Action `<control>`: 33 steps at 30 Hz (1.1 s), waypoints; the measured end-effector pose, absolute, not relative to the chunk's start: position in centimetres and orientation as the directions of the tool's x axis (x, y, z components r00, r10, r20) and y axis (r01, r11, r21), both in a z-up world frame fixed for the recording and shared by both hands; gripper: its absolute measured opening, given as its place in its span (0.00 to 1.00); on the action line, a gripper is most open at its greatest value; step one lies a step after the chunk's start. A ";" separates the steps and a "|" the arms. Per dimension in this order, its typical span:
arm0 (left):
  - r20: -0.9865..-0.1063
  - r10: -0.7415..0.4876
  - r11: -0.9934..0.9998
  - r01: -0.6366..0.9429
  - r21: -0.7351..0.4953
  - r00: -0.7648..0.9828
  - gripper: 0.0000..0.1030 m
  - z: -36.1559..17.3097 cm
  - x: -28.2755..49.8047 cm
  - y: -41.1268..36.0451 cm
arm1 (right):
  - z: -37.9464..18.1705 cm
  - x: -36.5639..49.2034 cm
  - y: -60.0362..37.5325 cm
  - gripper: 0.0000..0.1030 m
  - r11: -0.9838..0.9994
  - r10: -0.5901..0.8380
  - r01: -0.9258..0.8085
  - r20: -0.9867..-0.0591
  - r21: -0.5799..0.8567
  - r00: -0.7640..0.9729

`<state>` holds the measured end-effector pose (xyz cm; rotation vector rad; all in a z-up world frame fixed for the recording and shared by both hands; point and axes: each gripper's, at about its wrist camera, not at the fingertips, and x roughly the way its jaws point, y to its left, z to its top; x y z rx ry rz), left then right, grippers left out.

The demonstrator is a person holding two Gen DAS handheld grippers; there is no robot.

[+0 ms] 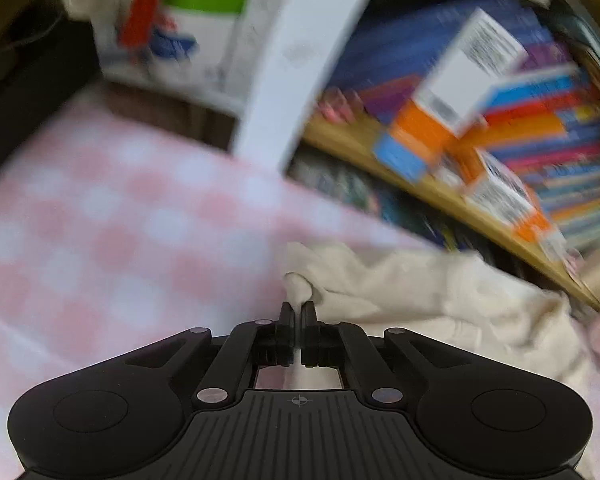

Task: Fold clothes
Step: 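Fold the shirt side inward toward the logo with the left gripper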

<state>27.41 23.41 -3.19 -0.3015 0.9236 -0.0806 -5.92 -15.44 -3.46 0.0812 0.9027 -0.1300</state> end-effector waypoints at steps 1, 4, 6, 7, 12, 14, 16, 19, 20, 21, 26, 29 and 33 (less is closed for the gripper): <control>-0.773 -0.194 0.957 -0.056 -0.284 0.604 0.02 -3.3 27.7 23.4 | -3.5 -5.9 -15.4 0.68 0.988 -0.082 0.153 -0.788 0.015 0.610; -0.772 -0.186 0.964 -0.037 -0.262 0.607 0.03 -3.5 28.5 23.0 | -3.5 -5.6 -14.9 0.68 0.988 -0.085 0.155 -0.794 0.012 0.602; -0.763 -0.178 0.977 0.016 -0.215 0.621 0.13 -3.4 27.2 20.9 | -3.5 -5.4 -14.6 0.69 0.987 -0.088 0.161 -0.796 0.011 0.599; -0.758 -0.174 0.981 0.042 -0.191 0.628 0.14 -3.4 26.6 19.8 | -3.5 -5.3 -14.4 0.69 0.987 -0.090 0.163 -0.797 0.011 0.597; -0.731 -0.160 0.984 0.168 -0.063 0.664 0.13 -3.1 23.5 14.6 | -3.5 -5.4 -14.1 0.69 0.984 -0.097 0.178 -0.796 0.013 0.597; -0.718 -0.157 0.977 0.215 -0.010 0.678 0.15 -3.0 22.3 12.5 | -3.5 -5.3 -13.9 0.69 0.982 -0.101 0.186 -0.795 0.015 0.598; -0.706 -0.154 0.964 0.260 0.044 0.691 0.17 -2.9 21.0 10.4 | -3.6 -5.2 -13.7 0.70 0.982 -0.102 0.190 -0.797 0.016 0.595; -0.688 -0.149 0.942 0.314 0.120 0.710 0.17 -2.9 19.4 7.5 | -3.5 -5.1 -13.5 0.70 0.982 -0.101 0.189 -0.802 0.015 0.589; -0.692 -0.131 0.949 0.292 0.120 0.710 0.16 -3.2 19.7 7.5 | -3.5 -5.1 -13.4 0.70 0.983 -0.099 0.186 -0.802 0.015 0.589; -0.697 -0.121 0.955 0.274 0.113 0.707 0.02 -3.5 19.9 7.4 | -3.5 -5.2 -13.2 0.70 0.983 -0.097 0.182 -0.802 0.015 0.589; -0.725 -0.261 0.901 0.430 0.053 0.637 0.03 -3.9 18.5 5.7 | -3.6 -5.9 -12.8 0.70 0.987 -0.085 0.163 -0.797 0.017 0.598; -0.700 -0.231 0.897 0.427 0.116 0.675 0.09 -3.2 17.4 6.0 | -3.6 -6.0 -12.8 0.70 0.987 -0.082 0.159 -0.796 0.018 0.600; -0.673 -0.207 0.892 0.420 0.169 0.710 0.42 -2.2 15.3 6.7 | -3.6 -6.1 -12.7 0.70 0.988 -0.080 0.154 -0.794 0.018 0.603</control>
